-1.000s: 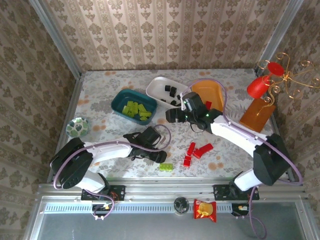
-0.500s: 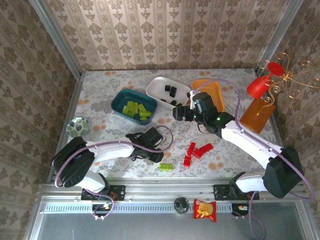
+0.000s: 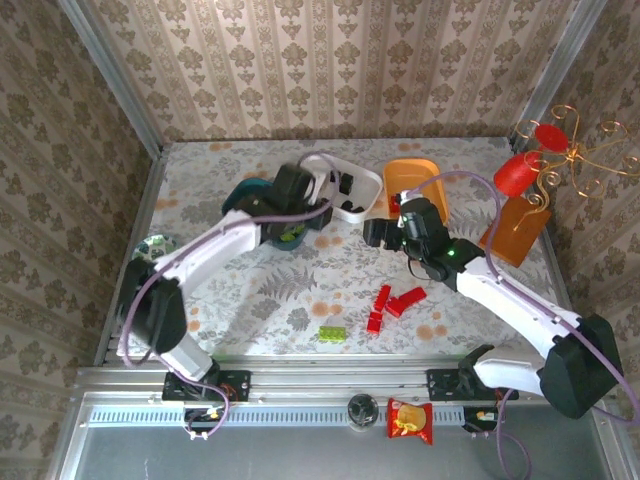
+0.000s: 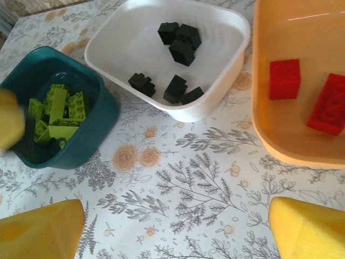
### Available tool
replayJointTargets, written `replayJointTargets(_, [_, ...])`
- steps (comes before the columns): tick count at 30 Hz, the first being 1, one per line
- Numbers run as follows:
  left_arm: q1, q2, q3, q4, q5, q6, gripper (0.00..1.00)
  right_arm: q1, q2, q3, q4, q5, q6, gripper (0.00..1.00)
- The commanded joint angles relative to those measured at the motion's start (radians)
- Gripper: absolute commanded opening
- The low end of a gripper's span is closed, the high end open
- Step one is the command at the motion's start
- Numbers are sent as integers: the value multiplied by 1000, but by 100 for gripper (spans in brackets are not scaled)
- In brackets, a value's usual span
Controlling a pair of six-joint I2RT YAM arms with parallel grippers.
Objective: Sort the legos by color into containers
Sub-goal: Place the lego in the container.
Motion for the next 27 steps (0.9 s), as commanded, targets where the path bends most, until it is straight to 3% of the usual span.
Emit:
replayJointTargets(1, [48,180,170,-26,8,77,23,-6,-41,-32,-35,51,36,90])
replayJointTargets(9, [75,567,671,-206,13,100,23,-6,-92,-81,-89,38,59,90])
replayJointTargets(15, [86,681,874,-277,28,76,49,-6,-107,-128,-132,6,103,90])
replayJointTargets(21, [81,561,824,-207,86,40,82,1,-91,-163,-213,-44,131,85])
replayJointTargets(25, [61,352,568,-33,125,2,100,29,-61,-187,-245,-61,144,83])
replayJointTargets(27, [42,239,416,55,132,-11,100,48,-30,-187,-248,-57,142,82])
